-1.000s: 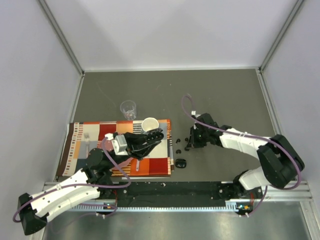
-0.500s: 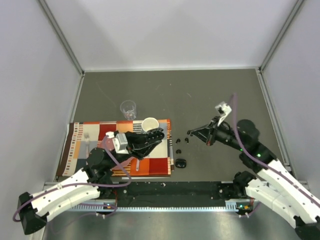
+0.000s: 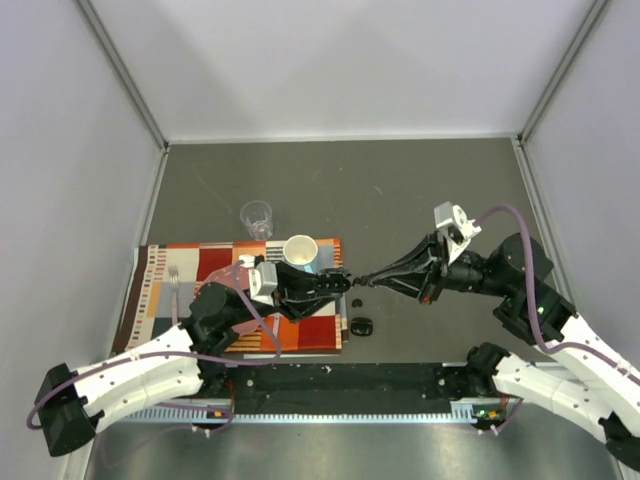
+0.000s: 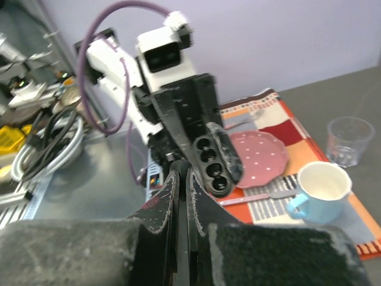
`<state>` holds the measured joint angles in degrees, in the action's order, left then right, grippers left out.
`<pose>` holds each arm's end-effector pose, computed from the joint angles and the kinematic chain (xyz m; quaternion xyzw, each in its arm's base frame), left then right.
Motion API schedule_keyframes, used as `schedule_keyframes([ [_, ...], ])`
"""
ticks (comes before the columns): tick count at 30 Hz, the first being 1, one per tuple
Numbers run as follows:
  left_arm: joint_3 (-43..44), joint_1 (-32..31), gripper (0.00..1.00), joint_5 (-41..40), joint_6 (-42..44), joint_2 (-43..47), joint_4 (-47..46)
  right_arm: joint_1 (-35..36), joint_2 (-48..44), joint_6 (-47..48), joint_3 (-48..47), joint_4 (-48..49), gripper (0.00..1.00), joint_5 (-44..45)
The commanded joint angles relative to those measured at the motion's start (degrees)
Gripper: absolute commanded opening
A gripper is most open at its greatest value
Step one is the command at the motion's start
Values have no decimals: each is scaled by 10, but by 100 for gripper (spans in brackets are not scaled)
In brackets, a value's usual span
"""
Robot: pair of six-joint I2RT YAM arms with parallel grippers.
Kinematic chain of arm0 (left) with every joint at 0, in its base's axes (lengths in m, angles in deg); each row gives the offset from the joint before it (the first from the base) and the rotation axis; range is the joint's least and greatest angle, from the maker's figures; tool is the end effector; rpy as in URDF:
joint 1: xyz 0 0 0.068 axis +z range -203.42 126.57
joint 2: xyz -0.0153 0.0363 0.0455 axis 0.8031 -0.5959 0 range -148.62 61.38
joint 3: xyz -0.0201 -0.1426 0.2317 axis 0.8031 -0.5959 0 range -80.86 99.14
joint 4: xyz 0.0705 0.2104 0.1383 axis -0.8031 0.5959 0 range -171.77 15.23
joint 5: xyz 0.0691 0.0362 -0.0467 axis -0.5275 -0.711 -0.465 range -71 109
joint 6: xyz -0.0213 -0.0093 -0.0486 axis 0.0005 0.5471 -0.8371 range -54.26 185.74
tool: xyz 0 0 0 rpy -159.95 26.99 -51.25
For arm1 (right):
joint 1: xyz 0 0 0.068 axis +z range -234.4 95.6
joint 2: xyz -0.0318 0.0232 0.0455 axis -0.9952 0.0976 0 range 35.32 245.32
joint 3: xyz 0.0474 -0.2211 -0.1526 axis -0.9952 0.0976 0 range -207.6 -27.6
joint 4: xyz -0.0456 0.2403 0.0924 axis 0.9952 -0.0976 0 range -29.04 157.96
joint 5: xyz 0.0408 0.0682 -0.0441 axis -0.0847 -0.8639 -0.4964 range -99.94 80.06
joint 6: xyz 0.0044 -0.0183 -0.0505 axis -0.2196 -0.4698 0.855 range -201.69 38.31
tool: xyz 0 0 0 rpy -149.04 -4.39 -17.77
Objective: Insert the wireless bluetooth earbuds into the charging case
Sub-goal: Place the earbud in the charging case.
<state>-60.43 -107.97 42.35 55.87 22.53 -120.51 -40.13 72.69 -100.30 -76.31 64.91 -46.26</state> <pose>0.0846 -0.1434 0.2956 0.3663 0.4544 -0.5262 0.6185 0.0856 0.1129 0.3956 -0.3678 0.5537 0.5488 0.5069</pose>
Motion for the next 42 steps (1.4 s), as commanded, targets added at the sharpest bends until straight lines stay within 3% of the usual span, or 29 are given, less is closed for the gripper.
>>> schedule_keyframes([
  [1, 33, -2, 0, 43, -24, -14, -68, 73, 27, 70, -43, -5, 0, 8],
  [8, 37, -2, 0, 68, -32, -21, -77, 112, 47, 105, -46, -19, 0, 55],
  [21, 48, -2, 0, 115, -44, -39, -88, 122, 72, 138, -56, -28, 0, 72],
  [34, 23, -2, 0, 62, -45, -13, -136, 135, 55, 159, -38, -82, 0, 100],
  [37, 22, -2, 0, 57, -44, -8, -134, 135, 51, 151, -38, -81, 31, 114],
  [42, 23, -2, 0, 56, -44, -10, -133, 135, 47, 137, -41, -70, 41, 121],
])
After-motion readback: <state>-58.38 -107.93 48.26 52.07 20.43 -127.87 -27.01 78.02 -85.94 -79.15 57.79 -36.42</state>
